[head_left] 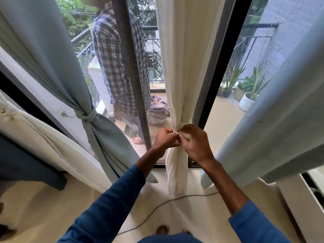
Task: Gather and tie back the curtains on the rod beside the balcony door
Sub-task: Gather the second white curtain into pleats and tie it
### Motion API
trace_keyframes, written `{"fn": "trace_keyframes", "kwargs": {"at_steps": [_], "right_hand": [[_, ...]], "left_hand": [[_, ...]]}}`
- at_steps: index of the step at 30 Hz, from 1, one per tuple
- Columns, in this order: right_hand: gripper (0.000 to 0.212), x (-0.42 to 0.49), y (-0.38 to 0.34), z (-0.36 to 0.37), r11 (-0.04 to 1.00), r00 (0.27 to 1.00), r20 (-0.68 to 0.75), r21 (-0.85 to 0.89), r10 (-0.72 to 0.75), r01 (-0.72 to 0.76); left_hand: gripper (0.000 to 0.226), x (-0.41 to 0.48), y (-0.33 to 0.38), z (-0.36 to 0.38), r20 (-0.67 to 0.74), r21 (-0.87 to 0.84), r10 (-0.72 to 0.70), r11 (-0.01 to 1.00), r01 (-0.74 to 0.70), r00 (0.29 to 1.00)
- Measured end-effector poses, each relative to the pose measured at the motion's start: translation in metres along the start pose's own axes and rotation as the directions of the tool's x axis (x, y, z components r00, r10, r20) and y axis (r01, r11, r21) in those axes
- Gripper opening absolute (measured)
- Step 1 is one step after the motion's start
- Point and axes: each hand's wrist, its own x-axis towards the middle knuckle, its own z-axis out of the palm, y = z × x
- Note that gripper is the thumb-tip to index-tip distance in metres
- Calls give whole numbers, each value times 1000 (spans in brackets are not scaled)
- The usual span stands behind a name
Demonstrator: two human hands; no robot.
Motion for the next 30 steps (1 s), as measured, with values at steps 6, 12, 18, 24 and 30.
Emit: {"fn": "trace_keyframes", "kwargs": {"at_steps": [6, 12, 18, 24, 30], "right_hand": [[30, 2, -7, -3, 897, 878, 368, -421, 307, -137], [38, 26, -9, -5, 859, 646, 630, -506, 430, -78], [18, 12, -10, -17, 935, 868, 394, -297, 304, -192], [22, 5, -14, -5, 941, 901, 343, -295, 266, -166], [27, 21, -14, -1, 888, 761, 457, -250, 460, -387]], "left_hand": [[12, -13, 2, 1, -90, 175, 99, 981, -82, 991], [13, -25, 3, 7, -122, 389, 229, 906, -166, 966], [16, -23, 4, 2, -120, 310, 194, 939, -149, 974], [21, -20, 7, 0, -101, 315, 188, 937, -147, 977], [19, -17, 8, -4, -53, 372, 210, 911, -175, 976]]}}
